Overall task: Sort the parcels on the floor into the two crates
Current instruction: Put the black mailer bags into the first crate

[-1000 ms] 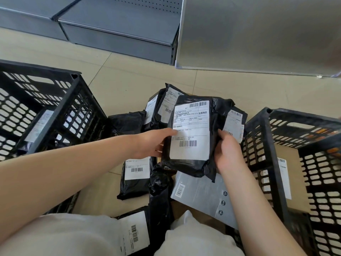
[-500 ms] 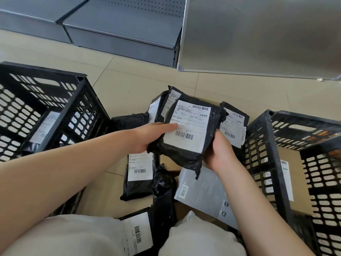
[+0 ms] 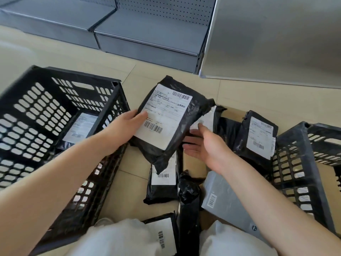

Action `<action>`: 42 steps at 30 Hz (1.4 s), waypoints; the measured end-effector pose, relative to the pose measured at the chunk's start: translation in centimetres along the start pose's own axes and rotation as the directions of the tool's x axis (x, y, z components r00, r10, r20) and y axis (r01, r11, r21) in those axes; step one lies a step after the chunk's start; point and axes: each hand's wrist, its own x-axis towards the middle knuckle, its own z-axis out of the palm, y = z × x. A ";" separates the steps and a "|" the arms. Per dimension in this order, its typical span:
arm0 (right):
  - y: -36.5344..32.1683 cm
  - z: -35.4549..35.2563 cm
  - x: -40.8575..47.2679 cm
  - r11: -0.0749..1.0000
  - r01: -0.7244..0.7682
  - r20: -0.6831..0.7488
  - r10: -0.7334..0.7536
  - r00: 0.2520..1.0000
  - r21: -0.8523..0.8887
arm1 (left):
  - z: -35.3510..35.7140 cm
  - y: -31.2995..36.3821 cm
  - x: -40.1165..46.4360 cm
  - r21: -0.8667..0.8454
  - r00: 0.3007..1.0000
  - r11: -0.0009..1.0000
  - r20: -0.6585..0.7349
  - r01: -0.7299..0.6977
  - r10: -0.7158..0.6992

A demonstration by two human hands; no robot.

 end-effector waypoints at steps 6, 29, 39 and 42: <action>-0.7 5.7 0.3 0.966 0.047 0.123 -0.016 0.992 -0.255 | -8.8 -0.8 -1.6 -0.063 0.971 0.998 -0.239 -0.024 0.008; 4.6 24.5 -0.5 0.661 0.196 0.398 0.168 0.902 -0.724 | -27.0 -22.8 -1.8 0.345 0.716 0.761 -0.664 0.550 -0.216; 6.2 25.0 2.0 0.598 0.254 0.373 0.082 0.924 -0.760 | -26.3 -27.7 -2.0 0.351 0.657 0.616 -0.651 0.705 -0.381; 6.3 25.4 2.4 0.583 0.274 0.393 0.085 0.915 -0.765 | -26.4 -28.8 -1.9 0.336 0.648 0.617 -0.654 0.712 -0.391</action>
